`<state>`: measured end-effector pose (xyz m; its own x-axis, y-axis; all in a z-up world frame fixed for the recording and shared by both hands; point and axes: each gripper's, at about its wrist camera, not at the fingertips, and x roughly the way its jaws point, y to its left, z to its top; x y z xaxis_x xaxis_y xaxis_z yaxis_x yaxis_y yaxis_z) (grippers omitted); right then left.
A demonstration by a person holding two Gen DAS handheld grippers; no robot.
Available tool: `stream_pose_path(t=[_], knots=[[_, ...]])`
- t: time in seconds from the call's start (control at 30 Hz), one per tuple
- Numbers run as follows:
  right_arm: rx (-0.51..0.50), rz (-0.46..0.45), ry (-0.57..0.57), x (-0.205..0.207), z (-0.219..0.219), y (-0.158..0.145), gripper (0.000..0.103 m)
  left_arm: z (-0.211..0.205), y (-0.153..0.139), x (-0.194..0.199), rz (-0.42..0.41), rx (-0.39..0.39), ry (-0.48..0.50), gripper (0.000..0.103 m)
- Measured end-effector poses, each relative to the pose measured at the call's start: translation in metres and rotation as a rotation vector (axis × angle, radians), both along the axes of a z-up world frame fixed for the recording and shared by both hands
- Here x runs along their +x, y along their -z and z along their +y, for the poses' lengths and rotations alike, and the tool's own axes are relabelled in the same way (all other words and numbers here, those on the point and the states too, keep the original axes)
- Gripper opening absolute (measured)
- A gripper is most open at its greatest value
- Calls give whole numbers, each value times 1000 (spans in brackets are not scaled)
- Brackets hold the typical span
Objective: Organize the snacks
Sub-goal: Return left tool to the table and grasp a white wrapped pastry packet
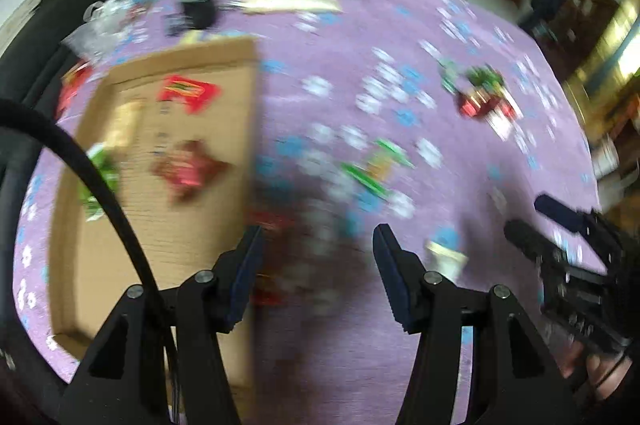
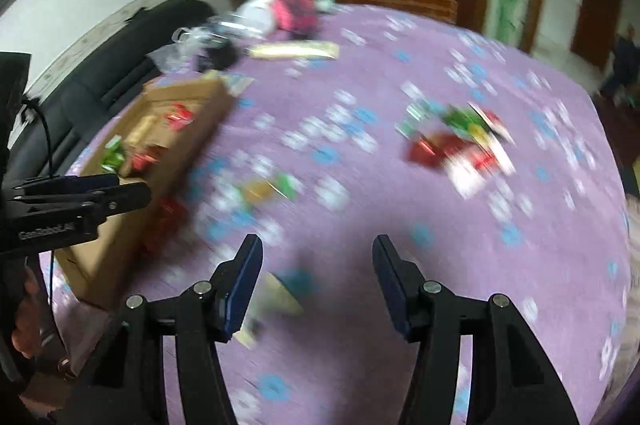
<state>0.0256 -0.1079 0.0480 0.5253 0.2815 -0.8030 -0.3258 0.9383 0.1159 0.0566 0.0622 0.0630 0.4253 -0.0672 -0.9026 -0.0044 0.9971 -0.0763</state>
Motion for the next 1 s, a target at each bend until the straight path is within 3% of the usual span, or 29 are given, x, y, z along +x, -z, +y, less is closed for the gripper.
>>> stream_pose_path(t=[0.2, 0.3, 0.43, 0.57, 0.7, 0.83, 1.0], knots=[[9, 31, 77, 4, -44, 13, 57, -64, 26, -5, 48, 86, 166, 58], [14, 30, 73, 6, -54, 13, 58, -79, 30, -8, 33, 110, 204, 68], [23, 33, 60, 12, -57, 14, 58, -89, 46, -7, 79, 162, 255, 70], [25, 18, 30, 16, -54, 11, 58, -71, 47, -4, 86, 74, 240, 70], [1, 12, -46, 27, -33, 10, 57, -68, 46, -6, 59, 66, 237, 66], [-38, -17, -209, 42, 8, 9, 59, -57, 44, -16, 2, 45, 195, 40], [-113, -37, -395, 53, 53, 17, 64, -57, 44, -25, -40, 63, 165, 36]])
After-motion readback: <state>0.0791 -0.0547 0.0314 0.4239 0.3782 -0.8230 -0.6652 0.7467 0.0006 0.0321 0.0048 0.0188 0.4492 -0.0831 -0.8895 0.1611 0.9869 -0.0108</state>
